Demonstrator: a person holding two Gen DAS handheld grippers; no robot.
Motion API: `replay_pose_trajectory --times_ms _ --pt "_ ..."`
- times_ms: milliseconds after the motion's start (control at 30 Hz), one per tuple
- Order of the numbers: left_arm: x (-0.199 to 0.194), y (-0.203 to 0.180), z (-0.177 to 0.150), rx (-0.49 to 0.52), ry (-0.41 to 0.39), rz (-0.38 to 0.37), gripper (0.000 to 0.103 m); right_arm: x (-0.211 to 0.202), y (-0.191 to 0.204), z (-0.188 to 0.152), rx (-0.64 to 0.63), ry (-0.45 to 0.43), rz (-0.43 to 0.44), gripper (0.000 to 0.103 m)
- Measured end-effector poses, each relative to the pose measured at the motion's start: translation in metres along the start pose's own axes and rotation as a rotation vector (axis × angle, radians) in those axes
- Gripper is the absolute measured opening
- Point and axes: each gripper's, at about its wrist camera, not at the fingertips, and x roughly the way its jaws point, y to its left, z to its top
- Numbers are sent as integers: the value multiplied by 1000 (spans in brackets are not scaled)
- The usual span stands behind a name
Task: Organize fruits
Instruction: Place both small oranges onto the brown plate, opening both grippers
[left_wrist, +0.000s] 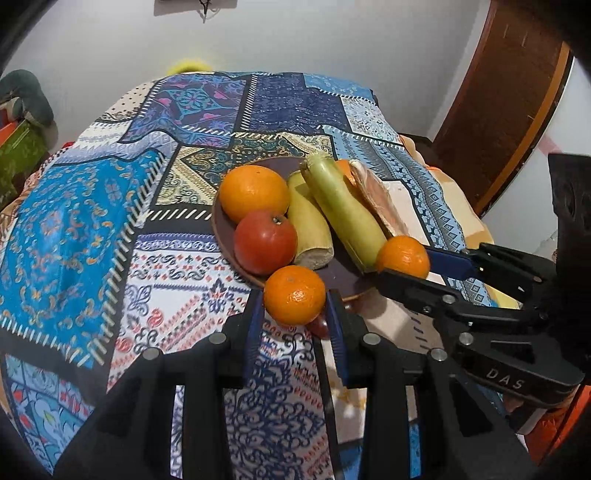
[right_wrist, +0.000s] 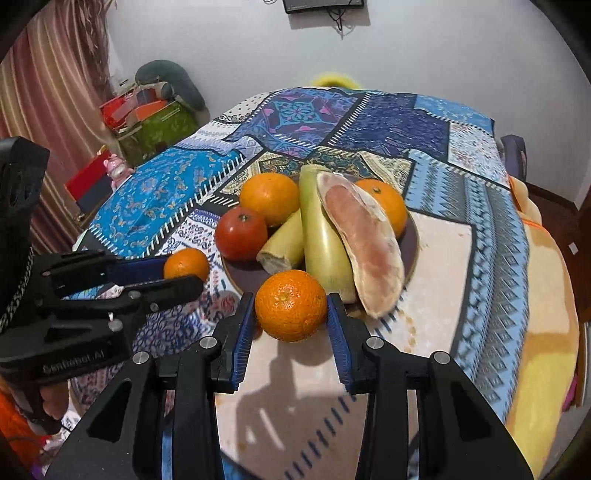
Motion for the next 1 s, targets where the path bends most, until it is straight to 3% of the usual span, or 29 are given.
replay_pose_trajectory --times_ms 467,700,1000 --pt "35 -9 12 3 20 -7 35 3 -14 8 6 -22 -1 35" --pt "18 3 6 -30 -11 5 46 2 -14 11 2 -28 5 35" --pt "-8 34 -4 -73 -50 49 46 20 -3 26 -9 -29 27 36"
